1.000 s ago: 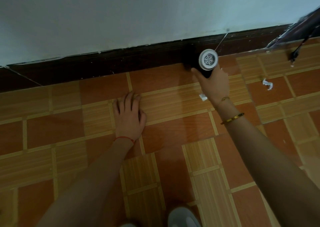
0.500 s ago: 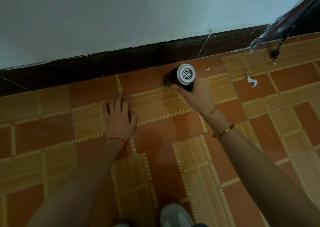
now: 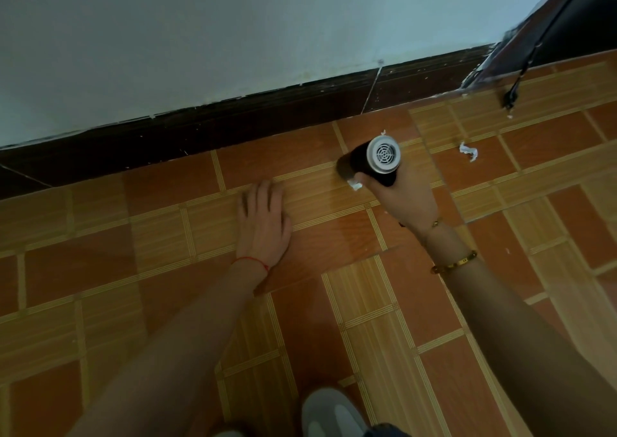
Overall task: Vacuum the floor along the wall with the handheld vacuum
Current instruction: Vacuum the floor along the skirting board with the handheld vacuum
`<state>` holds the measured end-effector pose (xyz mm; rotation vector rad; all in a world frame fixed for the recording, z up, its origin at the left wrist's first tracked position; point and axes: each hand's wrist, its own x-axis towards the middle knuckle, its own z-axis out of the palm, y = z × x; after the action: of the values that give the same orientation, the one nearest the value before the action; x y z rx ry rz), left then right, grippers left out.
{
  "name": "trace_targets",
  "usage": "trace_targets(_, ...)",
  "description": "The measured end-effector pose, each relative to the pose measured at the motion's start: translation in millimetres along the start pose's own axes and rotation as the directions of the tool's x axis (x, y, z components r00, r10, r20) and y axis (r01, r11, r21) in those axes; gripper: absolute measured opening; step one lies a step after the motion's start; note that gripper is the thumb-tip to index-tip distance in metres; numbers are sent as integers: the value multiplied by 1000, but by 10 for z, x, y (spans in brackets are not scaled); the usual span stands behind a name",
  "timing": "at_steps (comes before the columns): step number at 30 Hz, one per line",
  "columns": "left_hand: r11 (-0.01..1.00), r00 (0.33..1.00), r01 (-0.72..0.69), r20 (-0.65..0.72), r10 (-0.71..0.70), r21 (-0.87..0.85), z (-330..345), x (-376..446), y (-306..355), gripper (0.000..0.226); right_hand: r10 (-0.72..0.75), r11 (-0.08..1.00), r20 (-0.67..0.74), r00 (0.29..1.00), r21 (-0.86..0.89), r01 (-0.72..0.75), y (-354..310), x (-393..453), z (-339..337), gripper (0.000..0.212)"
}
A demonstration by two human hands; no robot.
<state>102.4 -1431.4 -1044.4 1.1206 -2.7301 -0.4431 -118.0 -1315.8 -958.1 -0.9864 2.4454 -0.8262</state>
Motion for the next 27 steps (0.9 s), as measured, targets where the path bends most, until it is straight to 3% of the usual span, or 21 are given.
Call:
trace_targets(2,1000,999,-29,26,29,-2,53,41,135,54,-4,1000,15,1000,-17,5,6,-50,0,63)
trace_targets(8,998,996,-48,77,44,49,181,120,308,55,29,999,-158,987,-13,-32,110,-131,-204,68)
trace_targets(16,998,999,-27,35,25,54,273,112,316,51,31,1000,16,999,-7,-30,164,-291,-181,62)
trace_targets(22,998,999,-22,25,20,55,261,113,318,51,74,996,-109,991,-34,-78,230,-298,-215,67)
trace_targets(27,1000,1000,-20,7,20,22,236,108,325,51,31,999,63,997,-26,-30,178,-303,-221,68)
